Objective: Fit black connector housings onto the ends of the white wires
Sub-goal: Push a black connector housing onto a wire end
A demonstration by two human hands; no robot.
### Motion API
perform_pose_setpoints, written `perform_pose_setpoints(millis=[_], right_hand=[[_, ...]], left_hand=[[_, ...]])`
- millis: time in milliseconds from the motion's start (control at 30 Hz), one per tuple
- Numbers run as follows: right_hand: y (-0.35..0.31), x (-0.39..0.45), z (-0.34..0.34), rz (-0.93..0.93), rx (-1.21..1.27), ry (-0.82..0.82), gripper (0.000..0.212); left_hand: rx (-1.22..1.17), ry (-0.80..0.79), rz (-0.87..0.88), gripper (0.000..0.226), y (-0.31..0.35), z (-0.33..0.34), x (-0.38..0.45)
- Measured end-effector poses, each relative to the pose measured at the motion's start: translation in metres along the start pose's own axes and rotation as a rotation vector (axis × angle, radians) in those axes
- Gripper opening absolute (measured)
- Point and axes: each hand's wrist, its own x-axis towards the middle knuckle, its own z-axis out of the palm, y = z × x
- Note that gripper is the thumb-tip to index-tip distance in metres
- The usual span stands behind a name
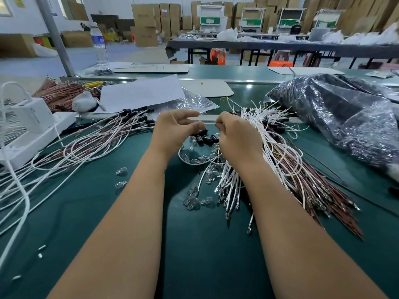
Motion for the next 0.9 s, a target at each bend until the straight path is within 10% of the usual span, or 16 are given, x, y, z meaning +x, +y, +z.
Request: perform_pose_setpoints(millis=[167, 367, 533, 900], right_hand=[[-0.004, -0.001, 0.004, 0.037, 0.077, -0.027, 0.014], [-0.002, -0.001, 0.003, 0.12, 0.112, 0.011, 0.015], [-0.005, -0.004, 0.001, 0.107, 0.155, -0.003, 0.023], [-0.001, -0.001, 0.0, 0.207, 0.217, 0.053, 0.018]], left_hand=[[-0.274, -0.003, -0.101, 0.03, -0.003, 0.003, 0.001], [0.54, -0.121, 0.073, 0.025, -0.018, 0.004, 0.005], [0.754, -0.186, 0.065, 0.029, -0.023, 0.011, 0.008], [-0.114, 0.087, -0.087, 0.03, -0.011, 0.006, 0.004]])
